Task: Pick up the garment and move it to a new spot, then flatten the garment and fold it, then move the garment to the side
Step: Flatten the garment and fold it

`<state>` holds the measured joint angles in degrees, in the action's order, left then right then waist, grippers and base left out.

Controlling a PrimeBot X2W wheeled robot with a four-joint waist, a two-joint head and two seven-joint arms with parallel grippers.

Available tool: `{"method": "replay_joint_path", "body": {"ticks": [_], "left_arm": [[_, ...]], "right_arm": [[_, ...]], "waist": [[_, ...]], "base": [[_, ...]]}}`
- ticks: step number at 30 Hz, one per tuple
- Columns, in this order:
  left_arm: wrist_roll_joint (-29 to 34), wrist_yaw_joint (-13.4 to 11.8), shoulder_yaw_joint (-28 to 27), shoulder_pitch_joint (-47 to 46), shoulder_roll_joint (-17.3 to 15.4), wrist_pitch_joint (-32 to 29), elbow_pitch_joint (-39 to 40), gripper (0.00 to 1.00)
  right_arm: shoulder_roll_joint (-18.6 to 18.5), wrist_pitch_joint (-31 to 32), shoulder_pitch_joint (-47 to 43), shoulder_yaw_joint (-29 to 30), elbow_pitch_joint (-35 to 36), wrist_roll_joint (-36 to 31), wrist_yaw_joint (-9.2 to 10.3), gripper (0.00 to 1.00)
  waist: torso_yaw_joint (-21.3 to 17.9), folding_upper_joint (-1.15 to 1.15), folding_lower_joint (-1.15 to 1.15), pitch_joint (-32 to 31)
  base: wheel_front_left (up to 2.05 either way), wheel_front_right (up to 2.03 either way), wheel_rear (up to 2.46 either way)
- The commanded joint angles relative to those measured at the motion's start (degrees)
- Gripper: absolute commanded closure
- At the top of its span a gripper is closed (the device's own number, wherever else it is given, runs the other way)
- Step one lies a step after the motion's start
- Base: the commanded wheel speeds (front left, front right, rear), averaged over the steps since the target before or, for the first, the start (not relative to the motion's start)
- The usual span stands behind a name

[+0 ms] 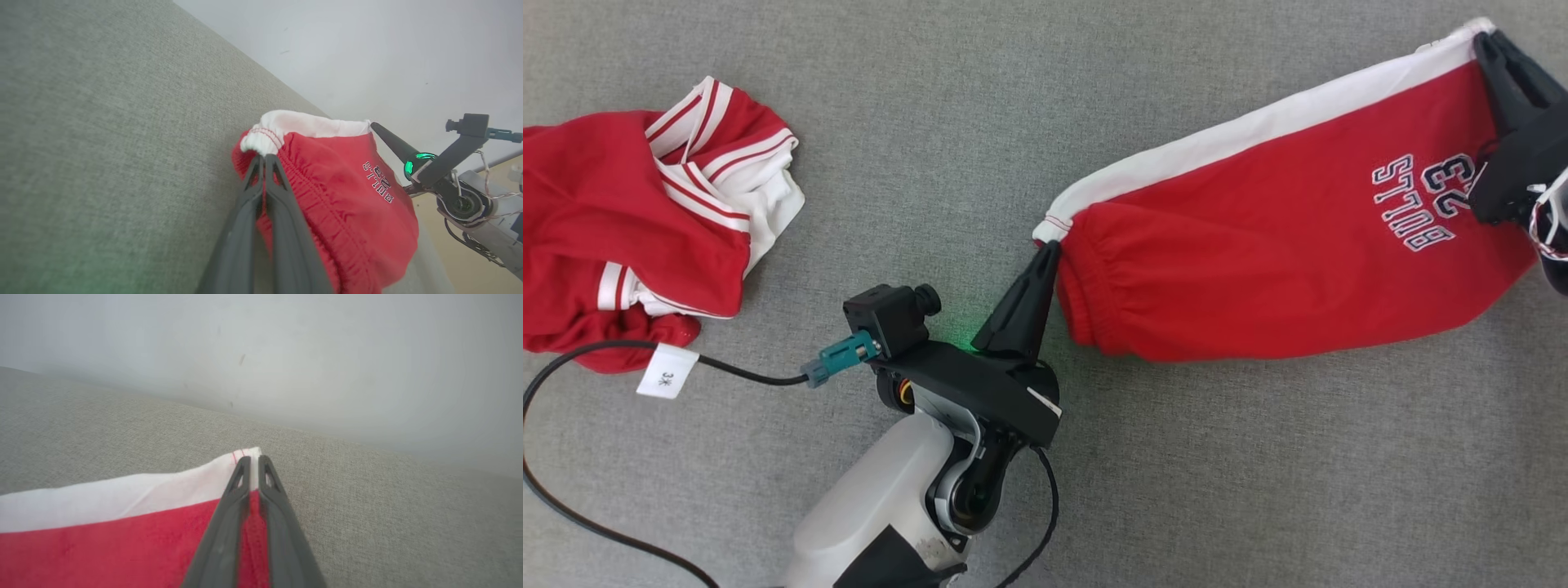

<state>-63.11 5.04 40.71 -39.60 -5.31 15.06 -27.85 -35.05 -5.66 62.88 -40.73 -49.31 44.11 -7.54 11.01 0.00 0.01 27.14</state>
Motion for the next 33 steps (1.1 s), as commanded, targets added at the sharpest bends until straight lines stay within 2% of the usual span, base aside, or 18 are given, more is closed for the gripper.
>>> {"method": "replay_joint_path", "body": {"ticks": [1, 2, 3, 5, 6, 11, 16, 21, 27, 33], "left_arm": [[0.3, -1.1, -1.0, 1.0, -2.0, 0.0, -2.9, 1.00], [0.8, -1.5, -1.1, 0.9, -2.1, 0.0, -3.2, 1.00], [1.9, -2.3, -1.8, 0.8, -2.0, 0.0, -3.6, 0.78], [3.6, -3.3, -2.8, 0.9, -2.1, 0.0, -3.5, 0.31], [4.9, -3.7, -3.1, 1.2, -2.1, 0.0, -3.2, 0.00], [10.6, -5.6, -5.4, 3.0, -1.6, 0.0, -0.6, 0.00], [19.9, -8.6, -6.7, 8.1, -3.8, 0.0, 4.1, 0.00], [29.3, -11.8, -8.2, 15.8, -5.4, 0.0, 12.9, 0.00], [37.3, -14.0, -9.5, 24.4, -6.4, 0.0, 22.7, 0.00], [40.3, -13.9, -8.9, 29.4, -5.4, 0.0, 26.4, 0.00]], "right_arm": [[0.8, -1.8, 0.7, -0.5, -0.7, 0.4, 0.11, 0.54], [1.0, -3.3, 0.9, -0.7, -1.6, 0.3, 0.11, 0.30], [1.6, -6.4, 1.3, -0.7, -3.0, 0.6, 0.11, 0.00], [2.0, -8.5, 0.9, -0.8, -3.5, 0.6, 0.11, 0.00], [1.9, -9.1, 0.6, -0.4, -3.5, 0.7, 0.11, 0.00], [1.4, -9.6, -2.5, 4.7, 1.7, -1.1, 0.11, 0.00], [2.7, -9.6, -13.6, 13.1, 9.8, -2.4, 0.11, 0.00], [3.3, -9.6, -25.6, 15.6, 14.2, -0.7, 0.11, 0.00], [2.8, -9.6, -32.9, 17.3, 14.3, 3.8, 0.11, 0.00], [1.8, -9.5, -34.0, 17.6, 10.8, 9.5, 0.11, 0.00]], "waist": [[-0.1, 0.00, -0.01, 0.0], [-0.2, 0.00, -0.01, 0.0], [-0.4, 0.00, -0.01, -0.2], [-0.5, 0.00, -0.01, -0.8], [-0.6, 0.00, -0.01, -1.1], [-1.6, 0.00, -0.01, -3.1], [-3.0, 0.00, -0.01, -6.9], [-3.7, 0.00, -0.01, -10.3], [-2.8, 0.00, -0.01, -12.1], [0.4, 0.00, -0.01, -12.2]], "base": [[0.00, 0.00, 0.00], [0.00, 0.00, 0.00], [0.00, 0.00, 0.00], [0.00, 0.00, 0.00], [0.00, 0.00, 0.00], [0.00, 0.00, 0.00], [0.00, 0.00, 0.00], [0.00, 0.00, 0.00], [0.00, 0.00, 0.00], [0.00, 0.00, 0.00]]}}
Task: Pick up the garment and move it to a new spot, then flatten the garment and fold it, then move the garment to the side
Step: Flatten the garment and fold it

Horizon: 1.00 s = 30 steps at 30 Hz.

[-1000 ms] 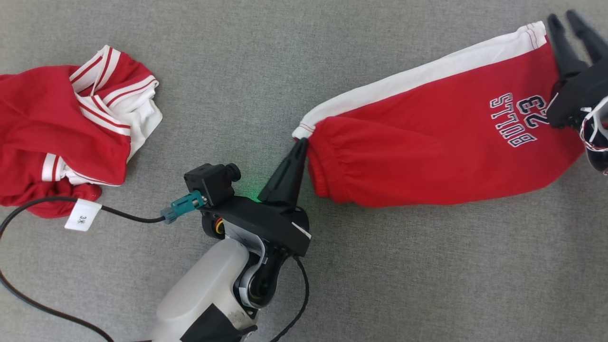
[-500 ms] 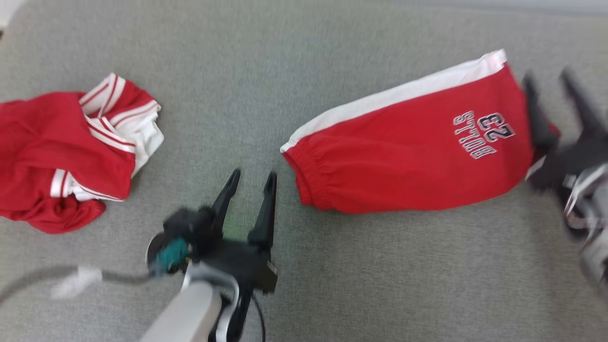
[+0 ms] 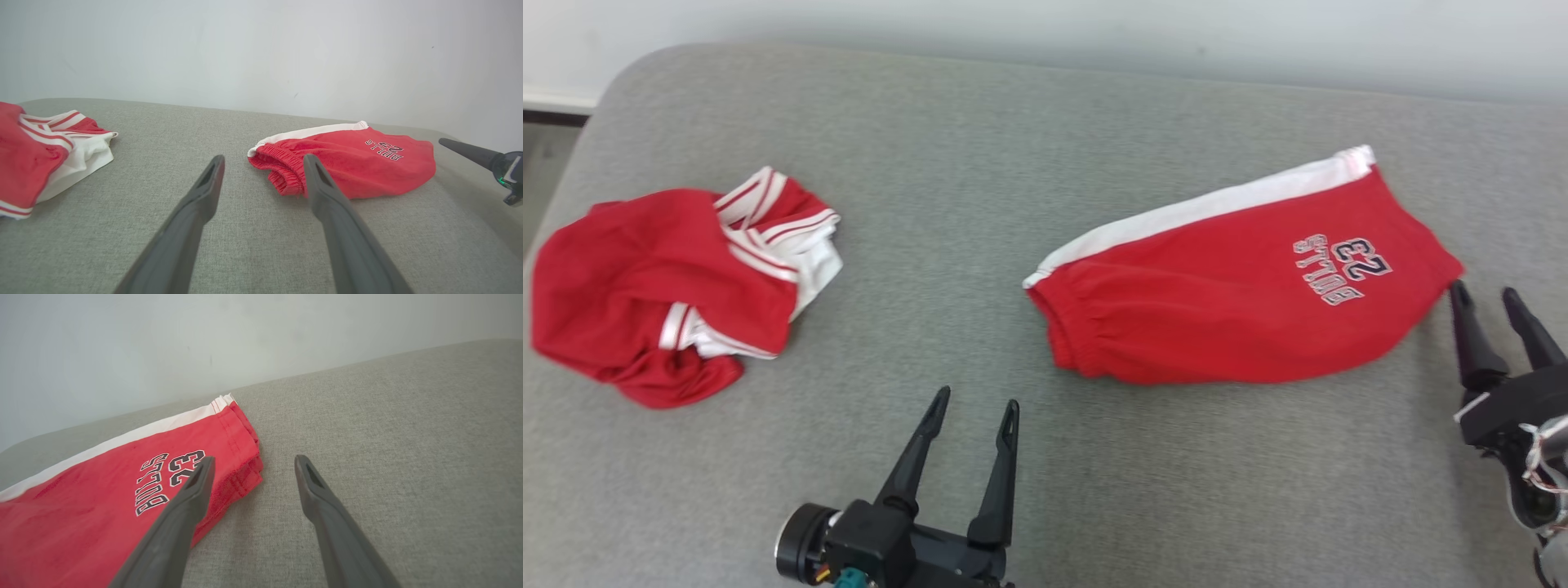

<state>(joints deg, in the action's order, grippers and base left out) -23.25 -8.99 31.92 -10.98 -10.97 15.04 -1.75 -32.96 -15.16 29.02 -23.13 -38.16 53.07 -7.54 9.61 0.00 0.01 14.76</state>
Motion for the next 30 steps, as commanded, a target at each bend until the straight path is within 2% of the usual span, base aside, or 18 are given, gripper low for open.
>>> {"method": "replay_joint_path", "body": {"ticks": [1, 13, 14, 15, 16, 17, 30], "left_arm": [[0.8, 0.1, 0.0, 1.1, 0.6, 0.1, 0.6, 0.00], [2.5, 2.4, 1.2, 0.6, 3.0, 0.1, -0.2, 0.00], [2.6, 2.3, 1.2, 0.5, 3.1, 0.1, -0.3, 0.00], [2.7, 2.4, 1.1, 0.4, 3.3, 0.1, -0.4, 0.00], [2.7, 2.4, 1.0, 0.4, 3.3, 0.1, -0.5, 0.00], [2.8, 2.4, 0.9, 0.4, 3.4, 0.1, -0.6, 0.00], [3.9, 2.5, 0.1, 2.3, 3.8, 0.1, -1.1, 0.00]], "right_arm": [[-0.5, 0.1, 0.2, 0.1, -1.3, 1.5, 0.11, 0.00], [0.3, 5.2, 4.7, 0.3, -9.4, 12.1, 0.11, 0.00], [0.5, 5.4, 4.7, -0.1, -9.5, 12.5, 0.11, 0.31], [0.6, 5.6, 4.5, -0.6, -9.6, 12.9, 0.11, 0.55], [0.7, 5.9, 4.2, -1.3, -9.3, 13.1, 0.11, 0.88], [0.6, 6.0, 3.8, -2.1, -9.0, 13.2, 0.09, 1.00], [-1.1, 0.7, -1.0, -2.9, -4.8, 17.7, 0.05, 1.00]], "waist": [[2.5, 0.00, -0.01, 0.3], [7.6, 0.00, -0.01, 2.5], [7.8, 0.00, -0.01, 2.5], [7.9, 0.00, -0.01, 2.5], [7.9, 0.00, -0.01, 2.5], [7.9, 0.00, -0.01, 2.4], [4.0, 0.00, -0.01, -0.7]], "base": [[0.00, 0.00, 0.00], [0.00, 0.00, 0.00], [0.00, 0.00, 0.00], [0.00, 0.00, 0.00], [0.00, 0.00, 0.00], [0.00, 0.00, 0.00], [0.00, 0.00, 0.00]]}}
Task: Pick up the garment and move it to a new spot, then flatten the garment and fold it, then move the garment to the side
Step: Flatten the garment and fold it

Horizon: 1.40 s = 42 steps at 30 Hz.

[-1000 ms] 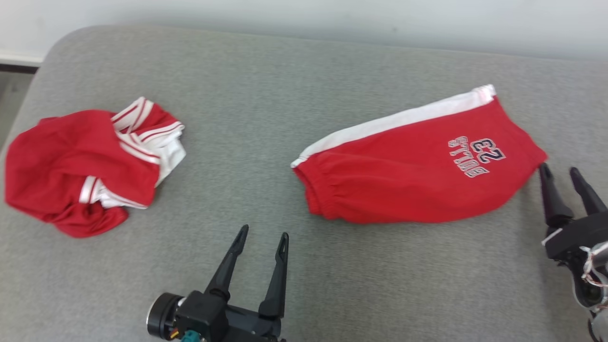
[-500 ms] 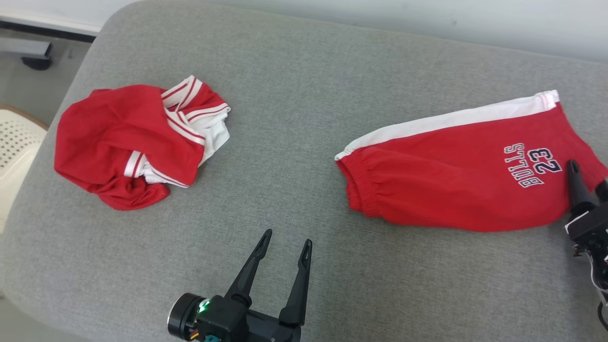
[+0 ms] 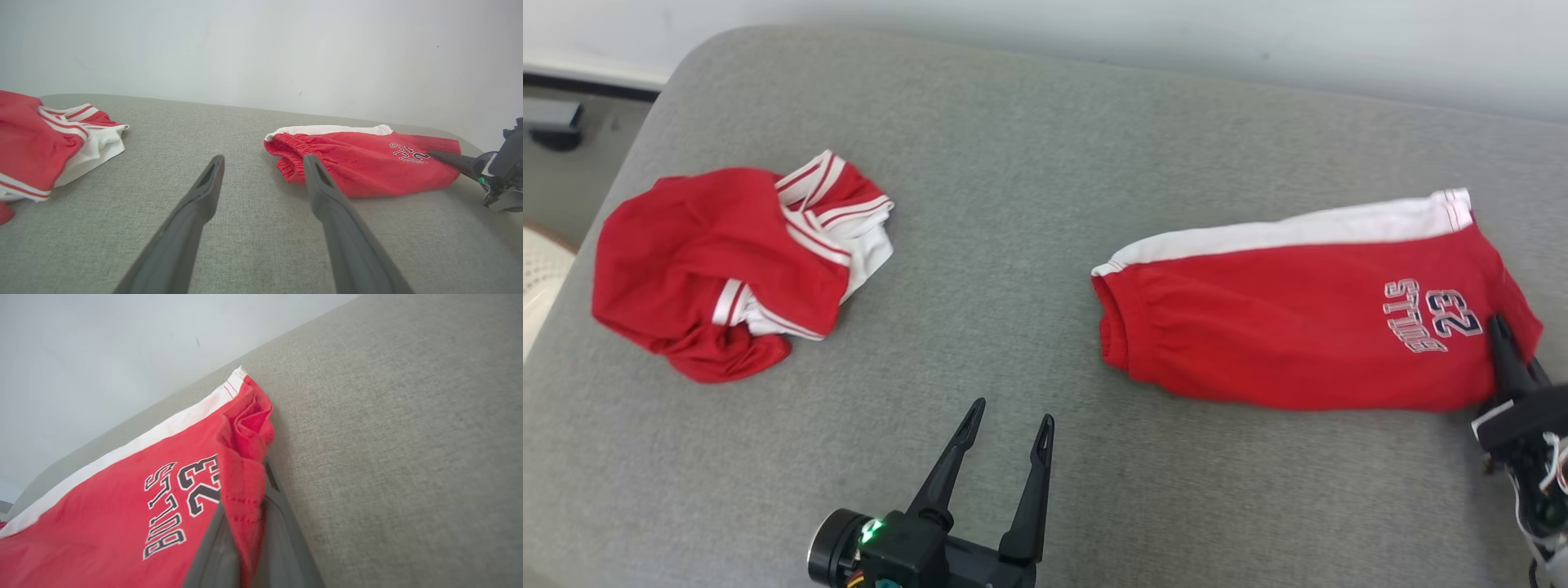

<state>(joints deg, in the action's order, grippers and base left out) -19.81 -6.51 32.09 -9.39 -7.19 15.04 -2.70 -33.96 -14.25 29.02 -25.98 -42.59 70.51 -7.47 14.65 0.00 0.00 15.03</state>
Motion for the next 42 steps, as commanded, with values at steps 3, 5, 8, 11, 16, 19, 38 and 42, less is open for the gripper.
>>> {"method": "replay_joint_path", "body": {"ticks": [3, 5, 8, 11, 16, 19, 38, 42], "left_arm": [[0.6, 0.0, -0.1, 1.2, -0.1, 0.1, -0.2, 0.00], [0.6, 0.1, -0.2, 1.4, -0.1, 0.1, -0.2, 0.00], [0.5, 0.0, -0.3, 1.7, -0.1, 0.1, -0.2, 0.00], [0.2, -0.1, -0.5, 2.4, -0.1, 0.1, -0.2, 0.00], [0.0, 0.1, -0.1, 2.9, -0.1, 0.1, -0.6, 0.00], [-0.1, 0.1, 0.1, 3.0, -0.1, 0.0, -0.8, 0.00], [-1.5, -0.5, 0.8, 4.1, 0.5, 0.0, -1.9, 0.00], [-1.6, -0.6, 0.6, 4.3, 0.6, 0.0, -1.8, 0.00]], "right_arm": [[-0.6, -0.7, -3.5, 0.6, 0.9, 1.0, -0.03, 1.00], [-1.1, -0.9, -5.4, 1.5, 1.9, 1.5, -0.03, 1.00], [-1.6, -1.0, -8.1, 3.9, 3.6, 1.1, -0.03, 1.00], [-0.9, -1.0, -11.1, 6.9, 5.1, 0.1, -0.03, 1.00], [0.2, -1.0, -13.6, 10.3, 6.4, -2.0, -0.03, 1.00], [1.0, -1.0, -13.7, 10.9, 7.1, -3.3, -0.03, 1.00], [3.5, -1.0, -8.0, 0.7, 15.1, -8.3, -0.03, 1.00], [3.4, -1.0, -6.9, -2.9, 17.4, -8.8, -0.03, 1.00]], "waist": [[-2.3, 0.00, 0.00, -2.0], [-3.1, 0.00, 0.00, -2.5], [-4.3, 0.00, 0.00, -3.3], [-5.6, 0.00, 0.00, -4.2], [-7.3, 0.00, 0.00, -5.9], [-7.8, 0.00, 0.00, -6.6], [-6.4, 0.00, 0.00, -10.5], [-5.7, 0.00, 0.00, -10.5]], "base": [[0.00, 0.00, 0.00], [0.00, 0.00, 0.00], [0.00, 0.00, 0.00], [0.00, 0.00, 0.00], [0.00, 0.00, 0.00], [0.00, 0.00, 0.00], [0.00, 0.00, 0.00], [0.00, 0.00, 0.00]]}}
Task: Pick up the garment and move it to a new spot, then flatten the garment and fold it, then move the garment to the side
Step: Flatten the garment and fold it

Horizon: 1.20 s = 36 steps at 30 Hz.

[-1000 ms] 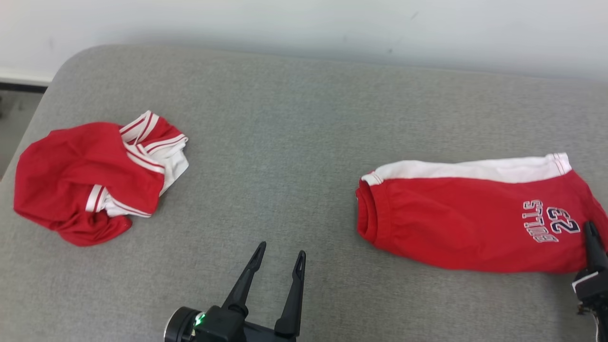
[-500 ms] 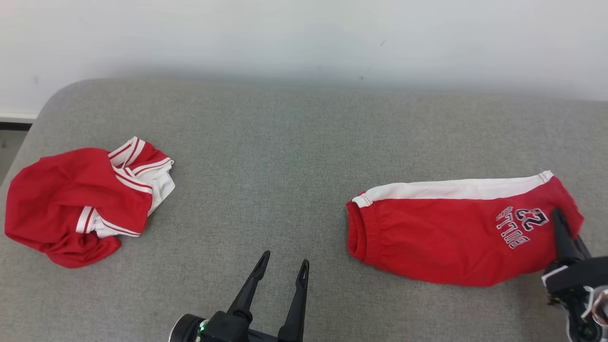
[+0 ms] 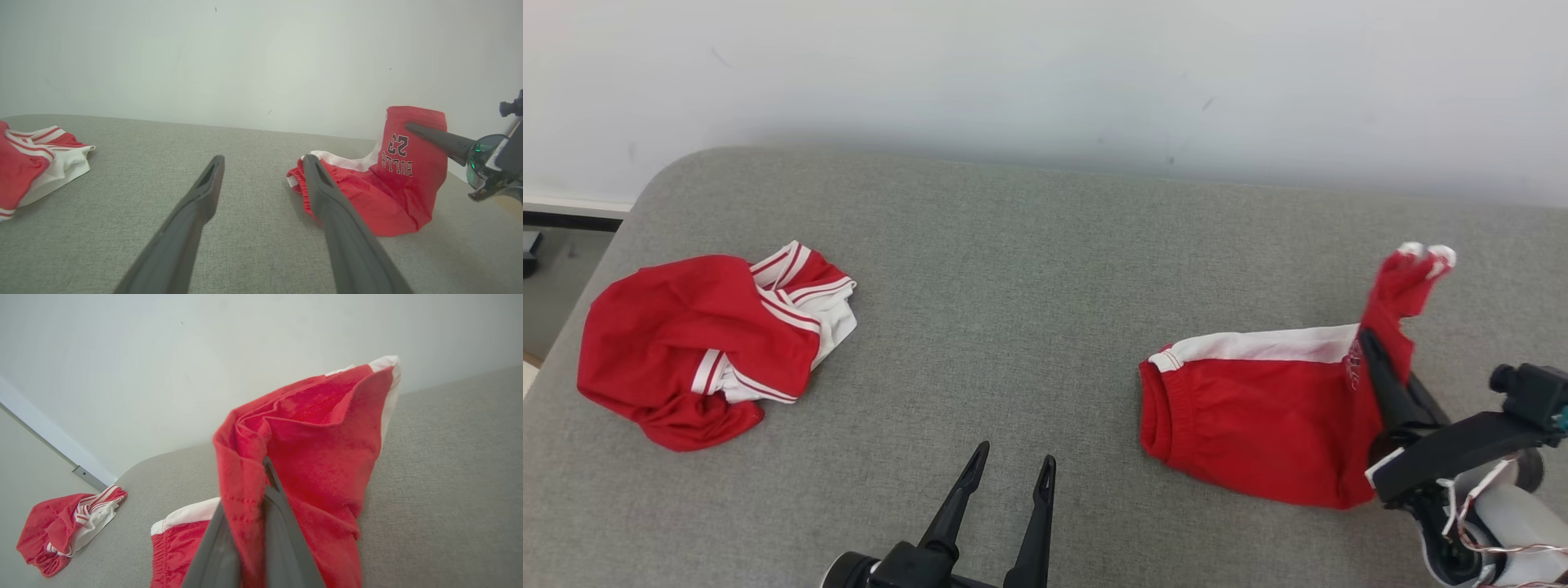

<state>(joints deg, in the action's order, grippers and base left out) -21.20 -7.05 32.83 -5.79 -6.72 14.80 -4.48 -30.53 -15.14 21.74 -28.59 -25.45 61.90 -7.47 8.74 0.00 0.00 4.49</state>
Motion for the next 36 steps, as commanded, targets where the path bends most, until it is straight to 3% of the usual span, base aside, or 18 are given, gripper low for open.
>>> {"method": "replay_joint_path", "body": {"ticks": [1, 11, 18, 19, 21, 22, 23, 36], "left_arm": [[-0.2, -0.1, 0.0, 0.8, 0.2, 0.3, 0.0, 0.00], [-0.2, -0.3, -0.6, 1.1, 0.3, 0.3, 0.0, 0.00], [-0.3, -0.2, -0.8, 1.2, 0.7, 0.4, -0.2, 0.00], [-0.3, -0.1, -0.8, 1.2, 0.7, 0.4, -0.2, 0.00], [-0.1, -0.1, -0.9, 1.3, 0.8, 0.4, -0.3, 0.00], [-0.1, -0.1, -1.0, 1.3, 0.8, 0.4, -0.2, 0.00], [0.0, -0.1, -1.0, 1.4, 0.8, 0.4, -0.2, 0.00], [-0.4, -0.8, -2.6, 3.8, 0.9, 0.4, -0.2, 0.00]], "right_arm": [[0.1, -0.1, 0.6, -1.3, 0.7, -0.5, -0.03, 1.00], [0.8, 0.4, -0.2, -12.5, 5.5, -2.1, -0.03, 1.00], [1.4, 0.3, 0.1, -19.2, 5.1, -3.5, -0.03, 0.98], [1.5, 0.3, 0.2, -19.9, 5.0, -3.5, -0.03, 0.93], [1.7, 0.2, 0.5, -20.9, 4.6, -3.3, -0.03, 0.64], [1.9, 0.2, 0.6, -21.3, 4.4, -3.1, -0.03, 0.11], [2.1, 0.2, 0.7, -21.7, 4.3, -3.0, -0.03, 0.00], [3.1, -0.1, -2.1, -25.3, 7.6, -1.2, -0.03, 0.00]], "waist": [[0.4, 0.00, 0.00, 0.0], [1.5, 0.00, 0.00, 0.1], [1.3, 0.00, 0.00, -0.3], [1.2, 0.00, 0.00, -0.3], [1.1, 0.00, 0.00, -0.5], [1.0, 0.00, 0.00, -0.6], [0.9, 0.00, 0.00, -0.7], [-2.0, 0.00, 0.00, -3.6]], "base": [[0.00, 0.00, 0.00], [0.00, 0.00, 0.00], [0.00, 0.00, 0.00], [0.00, 0.00, 0.00], [0.00, 0.00, 0.00], [0.00, 0.00, 0.00], [0.00, 0.00, 0.00], [0.00, 0.00, 0.00]]}}
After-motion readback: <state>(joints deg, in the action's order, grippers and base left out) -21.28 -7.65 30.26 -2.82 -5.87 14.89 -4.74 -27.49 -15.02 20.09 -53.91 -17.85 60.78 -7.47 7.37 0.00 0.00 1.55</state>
